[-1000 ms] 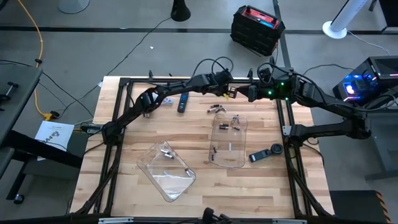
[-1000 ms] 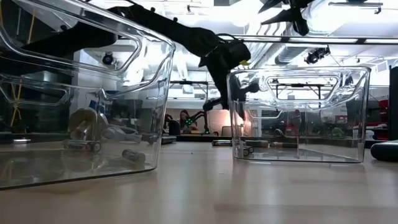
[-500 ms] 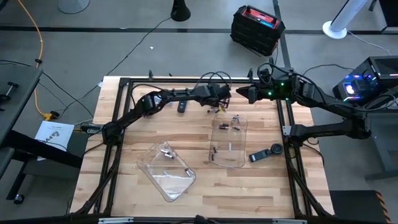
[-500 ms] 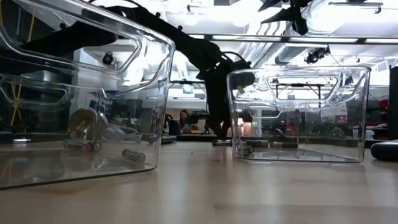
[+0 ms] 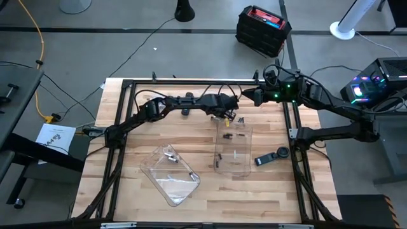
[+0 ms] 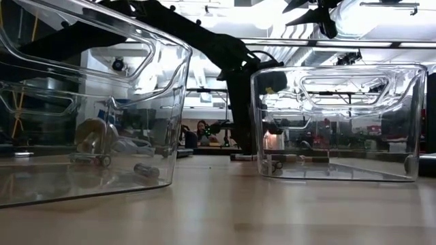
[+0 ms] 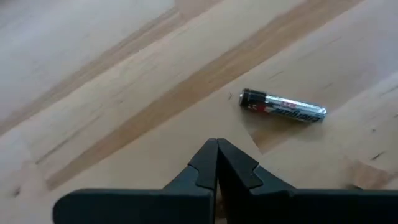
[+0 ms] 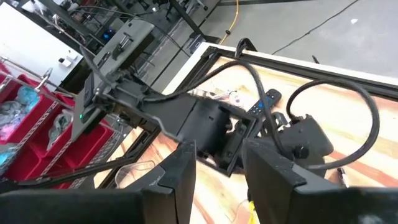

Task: Sort batteries
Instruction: Put the black battery into the right transparent bin

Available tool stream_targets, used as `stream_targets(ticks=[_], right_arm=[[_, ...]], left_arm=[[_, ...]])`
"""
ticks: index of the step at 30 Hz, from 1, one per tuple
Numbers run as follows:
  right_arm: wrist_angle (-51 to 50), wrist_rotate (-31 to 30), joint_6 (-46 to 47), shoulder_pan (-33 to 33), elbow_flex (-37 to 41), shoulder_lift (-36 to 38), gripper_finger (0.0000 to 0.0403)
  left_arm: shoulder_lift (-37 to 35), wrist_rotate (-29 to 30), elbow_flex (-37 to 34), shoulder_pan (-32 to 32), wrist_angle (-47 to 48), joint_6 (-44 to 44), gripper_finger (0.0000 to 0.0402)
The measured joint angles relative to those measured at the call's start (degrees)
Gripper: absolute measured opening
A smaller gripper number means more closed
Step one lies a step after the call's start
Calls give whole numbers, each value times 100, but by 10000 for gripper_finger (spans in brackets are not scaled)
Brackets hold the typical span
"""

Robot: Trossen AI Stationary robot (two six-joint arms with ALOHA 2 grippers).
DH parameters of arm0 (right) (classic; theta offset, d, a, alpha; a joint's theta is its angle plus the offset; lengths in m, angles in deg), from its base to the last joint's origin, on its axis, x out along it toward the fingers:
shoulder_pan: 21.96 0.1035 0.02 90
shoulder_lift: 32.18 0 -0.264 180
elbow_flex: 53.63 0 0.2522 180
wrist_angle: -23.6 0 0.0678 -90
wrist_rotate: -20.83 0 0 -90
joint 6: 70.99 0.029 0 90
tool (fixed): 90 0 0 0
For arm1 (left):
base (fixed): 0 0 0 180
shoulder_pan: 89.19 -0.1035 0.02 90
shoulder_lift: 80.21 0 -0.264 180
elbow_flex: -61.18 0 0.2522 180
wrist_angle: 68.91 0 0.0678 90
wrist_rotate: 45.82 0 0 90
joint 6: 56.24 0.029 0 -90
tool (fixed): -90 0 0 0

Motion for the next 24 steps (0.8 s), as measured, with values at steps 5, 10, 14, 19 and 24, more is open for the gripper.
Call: stream_targets(ticks=[5,10,14,19,24], right_arm=[[-2,55,0,0,0,-1,126],[-2,79,-2,0,0,0,126],[-2,79,-94,0,0,0,126],[1,76,-109,1,0,-1,126],[-31,76,-206,1,0,-1,126]], left_arm=[[-20,-686,8,55,115,158,0],[-32,-793,20,441,573,607,0],[-82,-568,11,619,832,959,0],[-452,-365,-37,561,1177,1194,0],[-1263,379,-49,412,1564,1863,0]])
